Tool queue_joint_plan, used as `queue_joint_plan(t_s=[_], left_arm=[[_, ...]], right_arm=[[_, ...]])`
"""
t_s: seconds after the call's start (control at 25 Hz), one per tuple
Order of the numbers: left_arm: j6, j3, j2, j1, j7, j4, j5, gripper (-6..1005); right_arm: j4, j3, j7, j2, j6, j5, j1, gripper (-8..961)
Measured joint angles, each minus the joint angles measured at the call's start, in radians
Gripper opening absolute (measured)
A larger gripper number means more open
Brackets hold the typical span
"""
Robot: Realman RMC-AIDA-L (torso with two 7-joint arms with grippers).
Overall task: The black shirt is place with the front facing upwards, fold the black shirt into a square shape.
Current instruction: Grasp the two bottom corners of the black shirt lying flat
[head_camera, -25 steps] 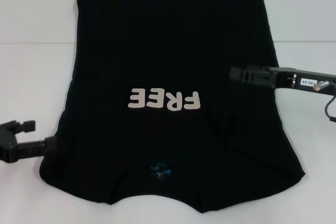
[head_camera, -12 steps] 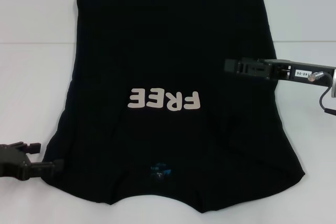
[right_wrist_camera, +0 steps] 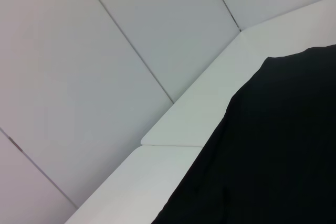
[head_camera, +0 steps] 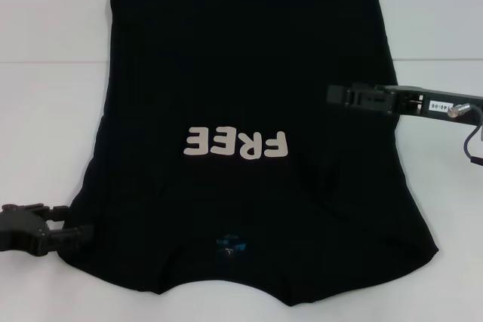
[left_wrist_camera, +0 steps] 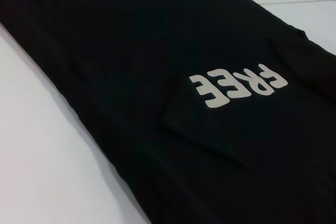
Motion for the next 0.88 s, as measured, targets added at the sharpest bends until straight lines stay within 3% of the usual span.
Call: queue_joint_plan(t_s=[0.08,0.2,0.68,0.88], left_arm=[[0.004,0.000,0.001,-0.002,-0.002,-0.001,0.000,803],[0.006,-0.001,0.002,-0.002,-0.006,0.002,0.001,598],[0.011,-0.007,0.005,0.001,-0.012,0.005,0.001,319],[0.024,-0.008,0.008,0.006,-0.024,0.010,-0.003,126]], right_arm=[[0.000,-0.001,0.000,-0.001,0.001,-0.001,0.000,928],[0.000,-0.001,0.000,-0.004,-0.001,-0.003,-0.004,928],[-0.005,-0.002,0.022,-0.014,-0.007,-0.017,-0.025,927],[-0.012,-0.004,0.178,-0.048,-0.012,-0.159,-0.017,927]])
